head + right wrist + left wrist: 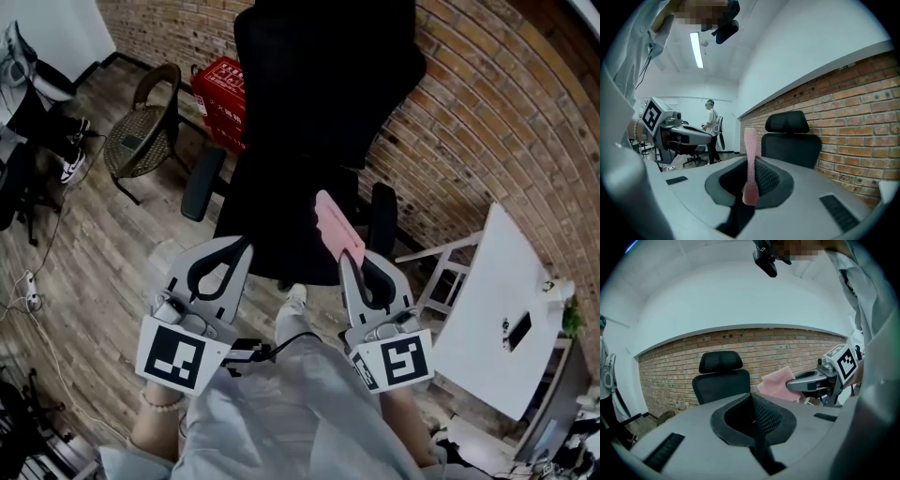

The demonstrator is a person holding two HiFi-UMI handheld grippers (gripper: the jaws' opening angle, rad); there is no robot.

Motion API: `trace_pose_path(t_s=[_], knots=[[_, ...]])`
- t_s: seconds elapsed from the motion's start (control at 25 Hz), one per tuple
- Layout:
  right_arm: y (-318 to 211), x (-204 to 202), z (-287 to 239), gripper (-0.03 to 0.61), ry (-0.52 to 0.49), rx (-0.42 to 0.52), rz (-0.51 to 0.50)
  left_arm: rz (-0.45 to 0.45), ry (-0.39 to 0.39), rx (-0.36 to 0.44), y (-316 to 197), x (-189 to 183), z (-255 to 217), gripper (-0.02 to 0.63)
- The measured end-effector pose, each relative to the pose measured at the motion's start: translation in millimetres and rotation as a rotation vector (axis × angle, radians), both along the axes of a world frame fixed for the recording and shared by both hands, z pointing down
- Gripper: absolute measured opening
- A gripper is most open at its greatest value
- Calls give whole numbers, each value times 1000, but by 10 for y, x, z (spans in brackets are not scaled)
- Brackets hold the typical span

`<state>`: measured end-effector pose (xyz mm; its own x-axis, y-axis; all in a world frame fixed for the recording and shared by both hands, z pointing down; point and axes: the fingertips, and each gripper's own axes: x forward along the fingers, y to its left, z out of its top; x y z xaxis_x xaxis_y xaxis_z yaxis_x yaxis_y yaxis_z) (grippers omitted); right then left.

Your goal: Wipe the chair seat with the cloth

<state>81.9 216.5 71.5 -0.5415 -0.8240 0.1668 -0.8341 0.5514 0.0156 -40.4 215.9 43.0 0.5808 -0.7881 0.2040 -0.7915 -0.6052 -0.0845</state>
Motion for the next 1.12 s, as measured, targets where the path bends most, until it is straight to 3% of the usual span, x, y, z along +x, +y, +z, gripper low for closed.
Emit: trace_pose_path(t_s=[0.52,0.68,1.0,1.12], knots=[[-1272,304,20,55,24,-13,-119,-93,-15,-10,-1221,393,24,18],[-1482,328,-31,55,11,29,-118,-102,-17,-2,-1405,460,11,18],[-1665,374,141,55,6,-14,-133,-109,-45,0,-1640,541,107,18],[-1722,349,252,55,26,-53,-141,-79,-94,11,-1715,522,157,18]])
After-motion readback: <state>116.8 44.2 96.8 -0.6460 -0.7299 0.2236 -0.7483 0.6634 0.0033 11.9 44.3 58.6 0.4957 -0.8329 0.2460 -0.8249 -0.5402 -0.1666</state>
